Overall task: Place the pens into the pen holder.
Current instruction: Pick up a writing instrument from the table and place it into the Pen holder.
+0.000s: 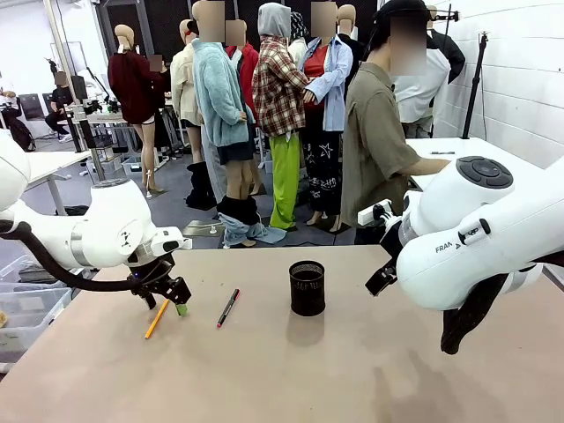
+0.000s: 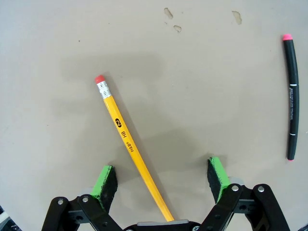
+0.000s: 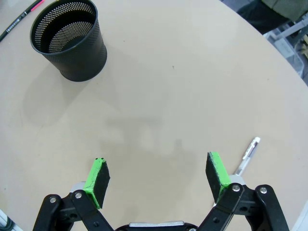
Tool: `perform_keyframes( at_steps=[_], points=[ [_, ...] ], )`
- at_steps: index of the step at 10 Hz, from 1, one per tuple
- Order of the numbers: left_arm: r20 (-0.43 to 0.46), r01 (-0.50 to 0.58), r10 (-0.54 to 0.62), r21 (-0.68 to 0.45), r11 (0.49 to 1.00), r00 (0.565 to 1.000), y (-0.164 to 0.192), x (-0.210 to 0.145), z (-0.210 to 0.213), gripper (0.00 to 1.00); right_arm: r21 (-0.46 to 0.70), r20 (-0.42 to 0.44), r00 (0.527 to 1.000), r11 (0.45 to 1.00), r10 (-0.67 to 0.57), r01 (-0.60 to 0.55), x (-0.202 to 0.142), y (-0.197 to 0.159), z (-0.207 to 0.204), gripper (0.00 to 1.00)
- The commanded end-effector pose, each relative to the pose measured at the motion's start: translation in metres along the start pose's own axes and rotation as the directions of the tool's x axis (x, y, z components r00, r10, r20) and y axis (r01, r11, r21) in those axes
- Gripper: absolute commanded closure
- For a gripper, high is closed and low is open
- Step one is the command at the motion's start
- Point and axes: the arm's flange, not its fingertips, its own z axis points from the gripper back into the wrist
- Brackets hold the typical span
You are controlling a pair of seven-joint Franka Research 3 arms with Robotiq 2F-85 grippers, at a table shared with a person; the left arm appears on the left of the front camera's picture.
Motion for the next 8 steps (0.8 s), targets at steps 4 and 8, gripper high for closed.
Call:
perform_keyframes(
  at_steps=[4, 8],
  points=[
    [-0.032, -0.014, 0.015, 0.047, 0.999, 0.999, -0.002, -0.002, -0.009, 0.77, 0.001, 0.0, 1.0, 1.0, 0.0, 0.0, 0.0, 0.0, 0.0, 0.0],
    [-0.096, 0.015, -0.001, 0.141, 0.99, 0.995, -0.009, -0.009, -0.004, 1.0, 0.001, 0.0, 1.0, 1.0, 0.0, 0.0, 0.0, 0.0, 0.0, 0.0]
  ],
)
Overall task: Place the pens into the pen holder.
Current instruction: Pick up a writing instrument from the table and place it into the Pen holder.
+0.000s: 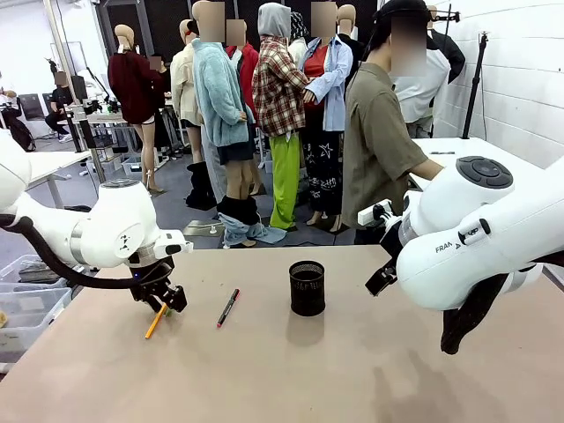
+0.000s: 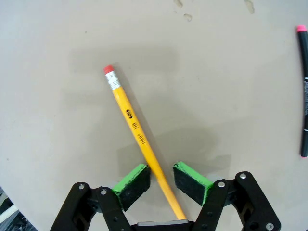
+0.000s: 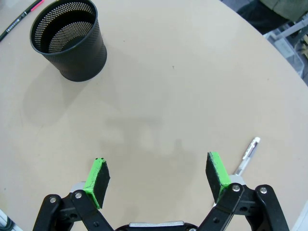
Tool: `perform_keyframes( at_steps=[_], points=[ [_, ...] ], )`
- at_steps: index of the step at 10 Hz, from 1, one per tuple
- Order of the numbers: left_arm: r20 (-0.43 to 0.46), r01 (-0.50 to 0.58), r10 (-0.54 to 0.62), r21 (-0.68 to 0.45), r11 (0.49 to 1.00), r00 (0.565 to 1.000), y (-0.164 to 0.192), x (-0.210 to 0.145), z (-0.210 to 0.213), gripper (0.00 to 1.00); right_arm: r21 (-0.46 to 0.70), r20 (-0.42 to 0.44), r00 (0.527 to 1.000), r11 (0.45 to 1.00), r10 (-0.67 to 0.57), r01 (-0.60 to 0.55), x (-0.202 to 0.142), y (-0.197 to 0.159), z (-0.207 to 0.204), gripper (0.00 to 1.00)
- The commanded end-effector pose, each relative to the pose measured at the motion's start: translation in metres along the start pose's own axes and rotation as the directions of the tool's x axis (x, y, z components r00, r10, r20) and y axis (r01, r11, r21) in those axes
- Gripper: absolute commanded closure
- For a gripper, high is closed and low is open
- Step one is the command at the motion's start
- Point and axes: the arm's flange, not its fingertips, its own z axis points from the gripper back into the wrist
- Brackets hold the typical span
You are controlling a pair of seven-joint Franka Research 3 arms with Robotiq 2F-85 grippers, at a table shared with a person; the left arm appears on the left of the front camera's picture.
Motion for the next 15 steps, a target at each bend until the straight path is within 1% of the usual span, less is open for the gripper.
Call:
perform_keyframes(
  at_steps=[1, 2, 5, 7, 8, 9, 11, 15],
  points=[
    [-0.058, -0.006, 0.012, 0.098, 0.995, 0.998, -0.009, -0.01, 0.001, 1.0, 0.001, 0.0, 1.0, 1.0, 0.0, 0.0, 0.0, 0.0, 0.0, 0.0],
    [-0.058, 0.011, -0.003, 0.126, 0.992, 0.998, -0.013, -0.013, 0.008, 1.0, 0.001, 0.0, 1.0, 1.0, 0.0, 0.0, 0.0, 0.0, 0.0, 0.0],
    [-0.023, 0.037, -0.034, 0.13, 0.991, 0.999, -0.016, -0.018, 0.021, 1.0, 0.001, 0.0, 1.0, 1.0, 0.0, 0.0, 0.0, 0.0, 0.0, 0.0],
    [-0.003, 0.053, -0.053, 0.108, 0.993, 0.999, -0.016, -0.018, 0.022, 1.0, 0.001, 0.0, 1.0, 1.0, 0.0, 0.0, 0.0, 0.0, 0.0, 0.0],
    [0.034, 0.054, -0.058, 0.09, 0.994, 0.998, -0.015, -0.019, 0.023, 1.0, 0.001, 0.0, 1.0, 1.0, 0.0, 0.0, 0.0, 0.0, 0.0, 0.0],
    [0.034, 0.036, -0.04, 0.099, 0.994, 0.999, -0.013, -0.019, 0.024, 1.0, 0.001, 0.0, 1.0, 1.0, 0.0, 0.0, 0.0, 0.0, 0.0, 0.0],
    [0.045, 0.045, -0.049, 0.093, 0.995, 0.998, -0.014, -0.021, 0.025, 0.6, 0.001, 0.0, 1.0, 1.0, 0.0, 0.0, 0.0, 0.0, 0.0, 0.0],
    [0.05, 0.062, -0.066, 0.066, 0.996, 0.997, -0.016, -0.025, 0.029, 0.6, 0.001, 0.0, 1.0, 1.0, 0.0, 0.0, 0.0, 0.0, 0.0, 0.0]
  ],
)
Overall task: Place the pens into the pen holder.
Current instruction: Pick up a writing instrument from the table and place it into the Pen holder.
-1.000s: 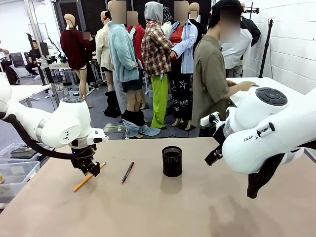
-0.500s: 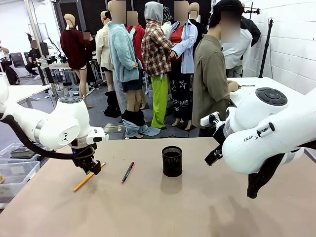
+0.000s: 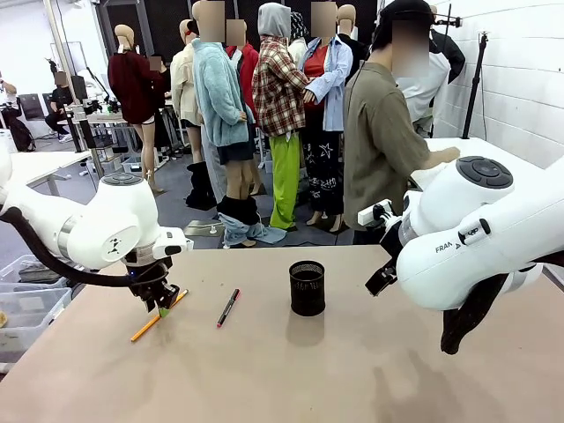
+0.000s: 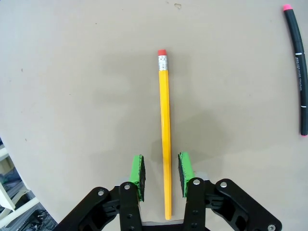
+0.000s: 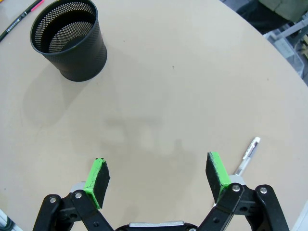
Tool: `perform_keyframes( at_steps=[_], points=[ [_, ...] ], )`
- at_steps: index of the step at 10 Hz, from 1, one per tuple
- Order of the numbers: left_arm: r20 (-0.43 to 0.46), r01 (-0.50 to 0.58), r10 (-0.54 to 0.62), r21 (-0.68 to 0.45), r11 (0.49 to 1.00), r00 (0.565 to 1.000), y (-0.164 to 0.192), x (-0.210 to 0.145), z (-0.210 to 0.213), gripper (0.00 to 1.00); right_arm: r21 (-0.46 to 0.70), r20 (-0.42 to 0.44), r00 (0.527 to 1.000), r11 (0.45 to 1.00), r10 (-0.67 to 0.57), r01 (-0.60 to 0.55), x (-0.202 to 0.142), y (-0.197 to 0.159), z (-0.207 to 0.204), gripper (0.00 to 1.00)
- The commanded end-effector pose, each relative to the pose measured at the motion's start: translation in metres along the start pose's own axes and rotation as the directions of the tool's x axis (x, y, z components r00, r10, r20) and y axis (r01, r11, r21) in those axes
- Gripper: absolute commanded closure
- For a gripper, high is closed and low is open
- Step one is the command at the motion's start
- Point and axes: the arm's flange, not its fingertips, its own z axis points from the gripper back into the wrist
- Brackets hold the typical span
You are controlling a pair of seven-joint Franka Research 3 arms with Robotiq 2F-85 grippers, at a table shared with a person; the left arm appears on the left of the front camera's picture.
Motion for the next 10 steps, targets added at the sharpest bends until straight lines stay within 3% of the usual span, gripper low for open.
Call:
perform_keyframes(
  at_steps=[1, 5, 10],
  points=[
    [0.023, 0.037, -0.036, -0.051, 0.998, 0.999, 0.001, -0.005, 0.003, 0.6, 0.001, 0.0, 1.0, 1.0, 0.0, 0.0, 0.0, 0.0, 0.0, 0.0],
    [0.012, 0.037, -0.036, -0.103, 0.994, 0.999, 0.006, 0.002, -0.005, 0.6, 0.001, 0.0, 1.0, 1.0, 0.0, 0.0, 0.0, 0.0, 0.0, 0.0],
    [-0.037, 0.013, -0.016, -0.085, 0.996, 0.999, 0.009, 0.01, -0.018, 0.6, 0.001, 0.0, 1.0, 1.0, 0.0, 0.0, 0.0, 0.0, 0.0, 0.0]
  ],
)
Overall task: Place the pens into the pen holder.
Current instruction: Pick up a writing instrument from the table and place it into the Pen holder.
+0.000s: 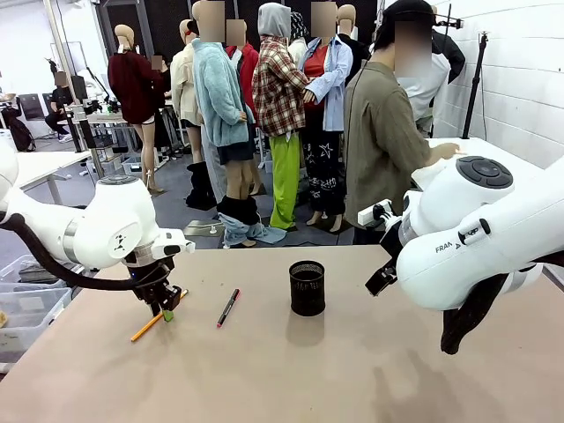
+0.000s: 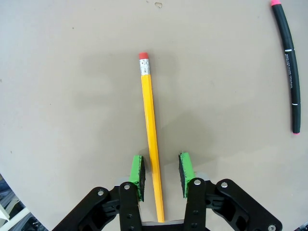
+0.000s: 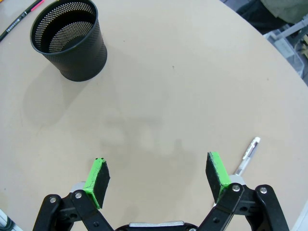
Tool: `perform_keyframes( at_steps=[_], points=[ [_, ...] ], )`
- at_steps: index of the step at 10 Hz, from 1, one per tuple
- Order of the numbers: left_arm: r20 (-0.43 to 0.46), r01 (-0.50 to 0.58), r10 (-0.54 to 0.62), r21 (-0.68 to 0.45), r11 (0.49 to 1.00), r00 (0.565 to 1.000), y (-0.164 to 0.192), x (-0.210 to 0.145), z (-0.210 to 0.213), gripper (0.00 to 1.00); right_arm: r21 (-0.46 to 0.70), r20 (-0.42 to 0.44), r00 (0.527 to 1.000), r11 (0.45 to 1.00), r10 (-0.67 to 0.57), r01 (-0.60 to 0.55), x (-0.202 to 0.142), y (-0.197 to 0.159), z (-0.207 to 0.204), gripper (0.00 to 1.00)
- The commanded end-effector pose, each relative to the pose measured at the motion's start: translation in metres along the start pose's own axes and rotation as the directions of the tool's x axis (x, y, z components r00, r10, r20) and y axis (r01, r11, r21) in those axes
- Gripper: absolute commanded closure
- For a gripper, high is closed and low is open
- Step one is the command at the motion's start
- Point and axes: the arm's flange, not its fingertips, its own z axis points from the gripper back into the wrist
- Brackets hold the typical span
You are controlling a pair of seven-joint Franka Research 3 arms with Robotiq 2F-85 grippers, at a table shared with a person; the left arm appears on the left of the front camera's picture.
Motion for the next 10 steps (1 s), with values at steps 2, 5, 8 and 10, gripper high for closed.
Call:
perform_keyframes(
  at_steps=[2, 5, 8, 10],
  points=[
    [-0.036, 0.002, -0.003, -0.004, 1.0, 0.999, 0.007, 0.005, -0.009, 0.6, 0.001, 0.0, 1.0, 1.0, 0.0, 0.0, 0.0, 0.0, 0.0, 0.0],
    [-0.058, 0.032, -0.031, 0.009, 0.999, 0.998, 0.008, 0.006, -0.011, 1.0, 0.001, 0.0, 1.0, 1.0, 0.0, 0.0, 0.0, 0.0, 0.0, 0.0],
    [-0.065, 0.057, -0.056, 0.011, 0.998, 0.996, 0.006, 0.005, -0.01, 1.0, 0.001, 0.0, 1.0, 1.0, 0.0, 0.0, 0.0, 0.0, 0.0, 0.0],
    [0.006, 0.085, -0.085, -0.055, 0.995, 0.996, 0.001, -0.004, 0.008, 1.0, 0.001, 0.0, 1.0, 1.0, 0.0, 0.0, 0.0, 0.0, 0.0, 0.0]
  ],
)
